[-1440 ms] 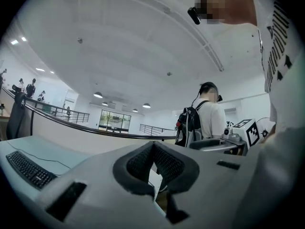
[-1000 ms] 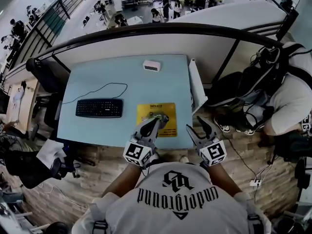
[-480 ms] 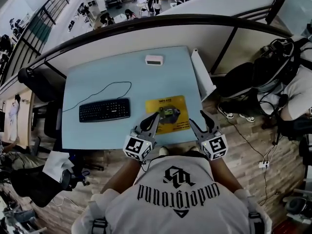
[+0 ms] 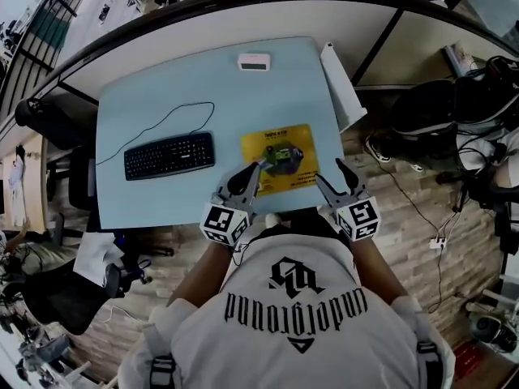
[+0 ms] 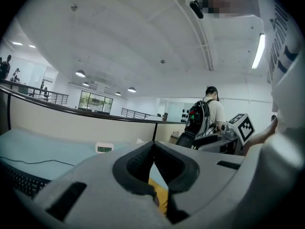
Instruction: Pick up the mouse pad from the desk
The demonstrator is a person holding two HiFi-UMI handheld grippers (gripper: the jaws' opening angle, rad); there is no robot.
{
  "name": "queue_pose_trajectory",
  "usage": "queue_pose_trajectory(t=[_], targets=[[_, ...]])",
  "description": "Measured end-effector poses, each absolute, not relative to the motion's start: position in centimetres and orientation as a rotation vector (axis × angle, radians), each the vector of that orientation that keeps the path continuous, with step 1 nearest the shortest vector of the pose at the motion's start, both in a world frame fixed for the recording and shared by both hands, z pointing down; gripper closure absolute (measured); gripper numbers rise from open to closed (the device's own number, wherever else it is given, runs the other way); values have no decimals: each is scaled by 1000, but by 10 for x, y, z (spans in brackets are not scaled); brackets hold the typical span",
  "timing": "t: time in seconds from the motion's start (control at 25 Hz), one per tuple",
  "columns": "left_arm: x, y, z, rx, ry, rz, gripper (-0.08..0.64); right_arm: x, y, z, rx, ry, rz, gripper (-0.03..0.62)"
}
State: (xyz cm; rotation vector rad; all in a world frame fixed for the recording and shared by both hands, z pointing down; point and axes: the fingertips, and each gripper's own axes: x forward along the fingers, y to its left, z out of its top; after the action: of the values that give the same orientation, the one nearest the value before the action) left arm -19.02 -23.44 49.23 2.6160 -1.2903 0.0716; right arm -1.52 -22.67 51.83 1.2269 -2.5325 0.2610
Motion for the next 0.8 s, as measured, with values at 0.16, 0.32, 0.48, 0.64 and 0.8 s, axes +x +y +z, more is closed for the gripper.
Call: queue_pose_trajectory(t=[0.16,0.32,0.48,0.64,0.8], targets=[[-193,-240,511,2581,-1296,104,552,-22,-239,545,1175,-2498,334,311],[-197,-249,528,2555,-1305,132,552,-26,-257,576,1134,-2458,419,305],[-200,-259,550,2528,-1314,180,552,-32,-269,604,1068,-2427,470,290],[-206,-264,580,2466,-1319,236,552,-34,-275,638,1008,-2374,539,278],[-206,-275,605,2437,-1307,279,552,-32,-286,670,979,-2312,604,262]])
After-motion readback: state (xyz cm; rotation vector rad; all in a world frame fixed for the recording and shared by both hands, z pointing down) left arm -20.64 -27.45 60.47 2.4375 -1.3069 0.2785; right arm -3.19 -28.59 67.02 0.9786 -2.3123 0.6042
